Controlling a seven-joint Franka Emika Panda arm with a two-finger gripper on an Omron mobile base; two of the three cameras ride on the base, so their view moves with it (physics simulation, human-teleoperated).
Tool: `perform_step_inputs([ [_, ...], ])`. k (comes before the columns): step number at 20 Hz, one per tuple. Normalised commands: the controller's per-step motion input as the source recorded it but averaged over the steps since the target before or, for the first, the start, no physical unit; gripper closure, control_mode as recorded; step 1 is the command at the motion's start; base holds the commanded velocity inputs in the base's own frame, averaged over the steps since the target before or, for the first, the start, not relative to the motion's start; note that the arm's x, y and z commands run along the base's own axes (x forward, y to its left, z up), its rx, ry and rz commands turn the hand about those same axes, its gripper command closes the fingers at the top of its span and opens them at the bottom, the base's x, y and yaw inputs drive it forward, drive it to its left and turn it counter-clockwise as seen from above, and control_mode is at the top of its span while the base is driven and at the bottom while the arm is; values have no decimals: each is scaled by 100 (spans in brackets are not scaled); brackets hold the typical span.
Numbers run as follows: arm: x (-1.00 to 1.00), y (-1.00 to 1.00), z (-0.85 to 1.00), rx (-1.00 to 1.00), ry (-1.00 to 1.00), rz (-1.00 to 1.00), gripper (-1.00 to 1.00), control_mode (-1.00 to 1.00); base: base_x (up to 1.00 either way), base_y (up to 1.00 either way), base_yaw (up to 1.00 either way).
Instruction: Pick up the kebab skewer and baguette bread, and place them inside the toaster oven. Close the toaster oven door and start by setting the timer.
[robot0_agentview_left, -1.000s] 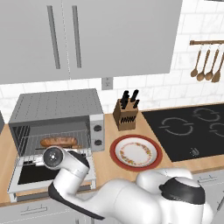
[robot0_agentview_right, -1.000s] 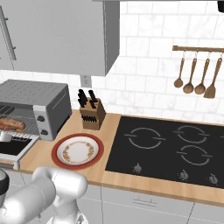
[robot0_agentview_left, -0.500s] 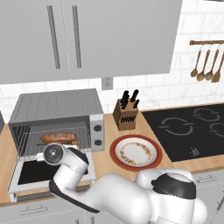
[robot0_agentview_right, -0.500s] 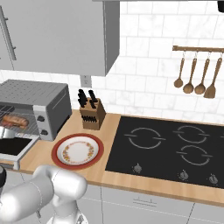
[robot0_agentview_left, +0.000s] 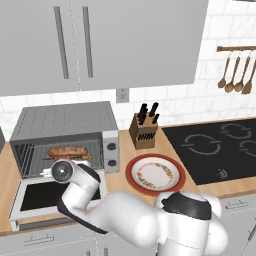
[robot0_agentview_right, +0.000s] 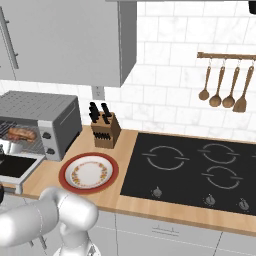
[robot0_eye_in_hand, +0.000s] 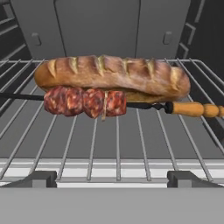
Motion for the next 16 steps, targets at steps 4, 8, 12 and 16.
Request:
perform_step_inputs([
  [4, 33, 0, 0, 0, 0, 0, -100, -100, 0, 0, 0],
  [8, 29, 0, -4, 0, -1, 0, -100, -100, 0, 0, 0],
  [12, 26, 0, -3, 0, -1, 0, -100, -100, 0, 0, 0],
  [16, 27, 0, -3, 0, 0, 0, -100, -100, 0, 0, 0],
])
